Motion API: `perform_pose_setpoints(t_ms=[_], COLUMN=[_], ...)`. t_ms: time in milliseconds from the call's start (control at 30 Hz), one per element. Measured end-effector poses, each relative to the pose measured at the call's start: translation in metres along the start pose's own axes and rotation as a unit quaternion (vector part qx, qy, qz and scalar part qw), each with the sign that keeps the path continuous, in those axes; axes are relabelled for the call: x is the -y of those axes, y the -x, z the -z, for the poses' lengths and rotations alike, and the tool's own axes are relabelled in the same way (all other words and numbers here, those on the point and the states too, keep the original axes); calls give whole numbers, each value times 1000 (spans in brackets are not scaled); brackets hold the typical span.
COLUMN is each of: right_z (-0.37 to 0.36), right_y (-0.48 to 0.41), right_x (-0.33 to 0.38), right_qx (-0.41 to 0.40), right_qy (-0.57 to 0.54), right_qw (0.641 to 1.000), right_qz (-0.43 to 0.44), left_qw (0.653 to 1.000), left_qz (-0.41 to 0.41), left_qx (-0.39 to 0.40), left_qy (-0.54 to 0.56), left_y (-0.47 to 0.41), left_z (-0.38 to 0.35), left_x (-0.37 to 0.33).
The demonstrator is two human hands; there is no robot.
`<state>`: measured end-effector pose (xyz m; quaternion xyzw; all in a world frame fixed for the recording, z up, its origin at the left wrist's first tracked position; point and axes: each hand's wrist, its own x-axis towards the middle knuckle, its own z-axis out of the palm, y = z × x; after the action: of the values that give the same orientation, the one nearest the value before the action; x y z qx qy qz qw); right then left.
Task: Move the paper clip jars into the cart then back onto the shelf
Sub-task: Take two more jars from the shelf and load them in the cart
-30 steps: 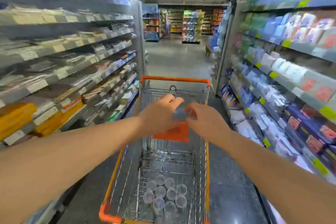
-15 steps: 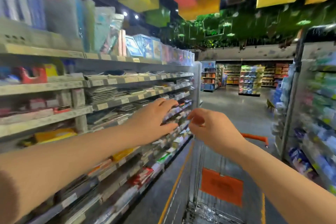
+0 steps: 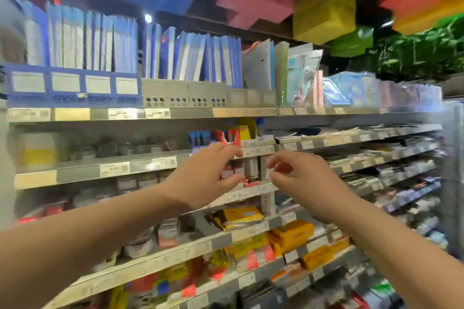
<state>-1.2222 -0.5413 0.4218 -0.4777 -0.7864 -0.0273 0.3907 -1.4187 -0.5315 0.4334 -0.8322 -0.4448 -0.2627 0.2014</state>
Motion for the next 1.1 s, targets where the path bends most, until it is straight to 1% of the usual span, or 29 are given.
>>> perform_pose_setpoints(t_ms=[233, 433, 567, 800, 867, 933, 967, 1100], right_z=[-102, -184, -235, -302, -318, -332, -337, -353], right_y=[-115, -207, -271, -396, -424, -446, -455, -480], right_x=[32, 35, 28, 25, 29, 38, 43, 60], right_qx=[20, 46, 68, 124, 162, 216, 230, 219], right_qy=[-66, -74, -77, -49, -34, -16, -9, 21], right_qw=[996, 989, 981, 955, 946, 930, 922, 901], right_qz=[61, 118, 165, 264, 278, 297, 311, 373], left_qw=[994, 986, 978, 957, 946, 932, 928, 931], left_qz=[78, 116, 157, 216, 242, 273, 286, 305], left_qx=[16, 18, 24, 106, 129, 146, 152, 143], left_qy=[-71, -120, -137, -164, -174, -190, -186, -141], left_y=[9, 2, -16, -52, -57, -58, -57, -55], left_z=[9, -9, -23, -40, -42, -43, -43, -43], left_x=[138, 235, 296, 388, 412, 434, 443, 467])
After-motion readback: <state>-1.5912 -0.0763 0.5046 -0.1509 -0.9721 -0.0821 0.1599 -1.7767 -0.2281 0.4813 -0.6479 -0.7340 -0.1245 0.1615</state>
